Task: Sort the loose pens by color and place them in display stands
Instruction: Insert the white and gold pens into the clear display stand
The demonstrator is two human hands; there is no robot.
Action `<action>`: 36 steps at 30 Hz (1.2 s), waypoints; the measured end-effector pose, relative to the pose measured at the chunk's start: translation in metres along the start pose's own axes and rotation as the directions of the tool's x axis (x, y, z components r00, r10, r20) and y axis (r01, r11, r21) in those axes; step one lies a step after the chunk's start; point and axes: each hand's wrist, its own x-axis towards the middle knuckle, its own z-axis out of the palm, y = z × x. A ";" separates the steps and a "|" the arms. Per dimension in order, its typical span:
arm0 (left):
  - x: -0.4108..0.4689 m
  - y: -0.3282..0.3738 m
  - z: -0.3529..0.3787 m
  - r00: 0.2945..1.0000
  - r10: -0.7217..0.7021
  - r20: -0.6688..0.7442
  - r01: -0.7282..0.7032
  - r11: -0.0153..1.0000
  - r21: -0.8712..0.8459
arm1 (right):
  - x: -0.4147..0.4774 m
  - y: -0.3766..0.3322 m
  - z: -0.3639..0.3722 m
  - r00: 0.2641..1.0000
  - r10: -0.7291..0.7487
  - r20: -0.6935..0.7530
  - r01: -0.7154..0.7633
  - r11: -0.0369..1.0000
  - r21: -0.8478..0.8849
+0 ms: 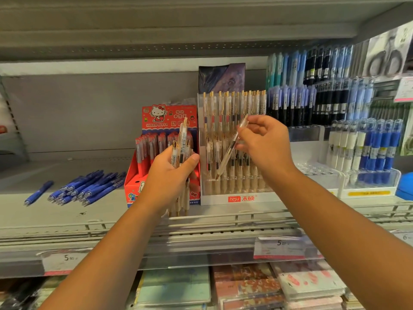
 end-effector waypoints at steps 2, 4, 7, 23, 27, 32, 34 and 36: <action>0.001 0.001 0.001 1.000 -0.013 0.001 0.013 1.000 0.020 | 0.004 0.003 -0.003 0.999 -0.034 -0.039 0.033 0.999 -0.035; 0.001 0.002 0.001 1.000 -0.025 0.005 0.025 0.999 0.024 | 0.006 0.007 -0.004 0.995 -0.083 -0.060 0.076 0.991 -0.106; 0.001 0.002 0.001 0.999 -0.033 0.006 0.033 0.998 0.056 | 0.004 0.011 -0.002 0.986 -0.164 -0.029 0.153 0.962 -0.225; 0.002 0.003 0.002 1.000 -0.017 0.004 0.016 0.991 0.131 | 0.002 0.020 0.006 0.965 -0.148 0.215 0.230 0.874 -0.429; 0.002 0.003 0.003 1.000 -0.015 -0.005 0.015 0.993 0.119 | -0.001 0.026 0.007 0.959 -0.078 0.271 0.203 0.859 -0.470; 0.002 0.000 0.003 1.000 -0.022 0.004 0.021 0.995 0.100 | -0.002 0.026 0.004 0.960 -0.130 0.249 0.240 0.839 -0.488; 0.001 0.001 0.004 1.000 -0.021 0.020 0.019 0.995 0.100 | -0.002 0.025 0.003 0.956 -0.156 0.248 0.267 0.813 -0.517; 0.001 0.002 0.003 1.000 -0.019 0.023 0.017 0.996 0.090 | -0.003 0.024 0.002 0.958 -0.156 0.242 0.265 0.807 -0.528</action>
